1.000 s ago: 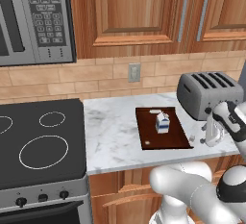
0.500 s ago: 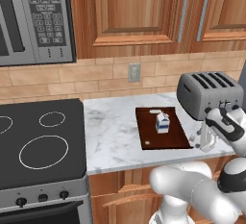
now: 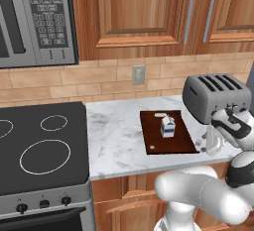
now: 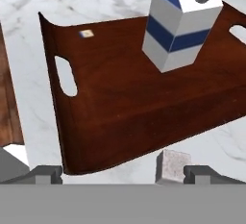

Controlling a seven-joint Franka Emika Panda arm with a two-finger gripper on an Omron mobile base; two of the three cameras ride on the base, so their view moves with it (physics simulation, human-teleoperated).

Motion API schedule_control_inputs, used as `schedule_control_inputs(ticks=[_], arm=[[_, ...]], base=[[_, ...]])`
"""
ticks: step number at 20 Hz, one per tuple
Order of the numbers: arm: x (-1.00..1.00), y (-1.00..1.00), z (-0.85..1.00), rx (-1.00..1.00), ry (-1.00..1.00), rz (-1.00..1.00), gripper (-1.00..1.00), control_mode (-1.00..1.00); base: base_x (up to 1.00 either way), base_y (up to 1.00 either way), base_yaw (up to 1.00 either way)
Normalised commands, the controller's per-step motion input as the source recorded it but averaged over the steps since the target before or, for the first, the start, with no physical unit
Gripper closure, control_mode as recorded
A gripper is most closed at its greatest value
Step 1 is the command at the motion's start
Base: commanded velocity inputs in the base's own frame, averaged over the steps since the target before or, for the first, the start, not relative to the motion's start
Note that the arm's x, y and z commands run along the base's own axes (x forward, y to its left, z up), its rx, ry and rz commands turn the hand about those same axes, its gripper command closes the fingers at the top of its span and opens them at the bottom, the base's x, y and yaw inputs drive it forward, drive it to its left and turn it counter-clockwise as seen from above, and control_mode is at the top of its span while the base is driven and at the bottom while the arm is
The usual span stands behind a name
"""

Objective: Take out the milk from the fridge and place it on the tray on the counter. Then take the sugar cube near the tray and place it in the tray.

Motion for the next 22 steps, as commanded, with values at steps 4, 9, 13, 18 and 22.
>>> schedule_control_inputs(ticks=[4,9,13,18,22], arm=[[0.0,-0.13,0.0,0.02,0.0,0.0,-1.0,-1.0],[0.02,-0.08,-0.04,0.02,0.01,0.0,-1.0,-1.0],[0.11,0.0,-0.1,0.02,0.05,0.0,-1.0,-1.0],[0.18,0.0,-0.12,0.0,0.03,0.0,-1.0,-1.0],[0.17,0.0,-0.09,0.0,0.0,0.0,-1.0,-1.0]], base=[[0.0,0.0,0.0],[0.0,0.0,0.0],[0.0,0.0,0.0],[0.0,0.0,0.0],[0.0,0.0,0.0]])
